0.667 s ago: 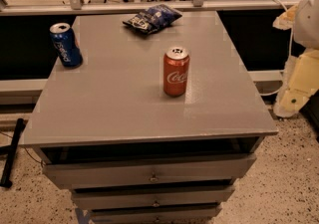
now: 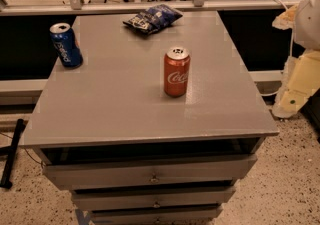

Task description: Move coke can near blue chip bag

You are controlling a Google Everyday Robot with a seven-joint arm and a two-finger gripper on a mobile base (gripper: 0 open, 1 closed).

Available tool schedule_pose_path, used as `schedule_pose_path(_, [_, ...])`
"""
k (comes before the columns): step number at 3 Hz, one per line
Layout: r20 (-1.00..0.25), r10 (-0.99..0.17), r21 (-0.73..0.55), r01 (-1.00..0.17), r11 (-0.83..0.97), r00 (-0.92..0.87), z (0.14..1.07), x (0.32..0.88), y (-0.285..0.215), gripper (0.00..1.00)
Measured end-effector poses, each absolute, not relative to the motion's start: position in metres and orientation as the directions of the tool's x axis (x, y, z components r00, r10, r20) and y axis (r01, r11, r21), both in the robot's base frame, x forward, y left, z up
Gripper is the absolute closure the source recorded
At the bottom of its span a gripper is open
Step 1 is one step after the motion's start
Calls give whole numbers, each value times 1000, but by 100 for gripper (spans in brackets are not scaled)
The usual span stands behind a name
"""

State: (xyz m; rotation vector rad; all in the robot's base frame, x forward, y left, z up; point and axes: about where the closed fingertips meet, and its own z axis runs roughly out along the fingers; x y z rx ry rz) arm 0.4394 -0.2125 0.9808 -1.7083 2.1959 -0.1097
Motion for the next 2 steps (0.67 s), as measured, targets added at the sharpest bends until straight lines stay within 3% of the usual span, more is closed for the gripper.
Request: schedule_pose_path(2, [-376,-911,-265,-922,282,-170,953,461,-200,0])
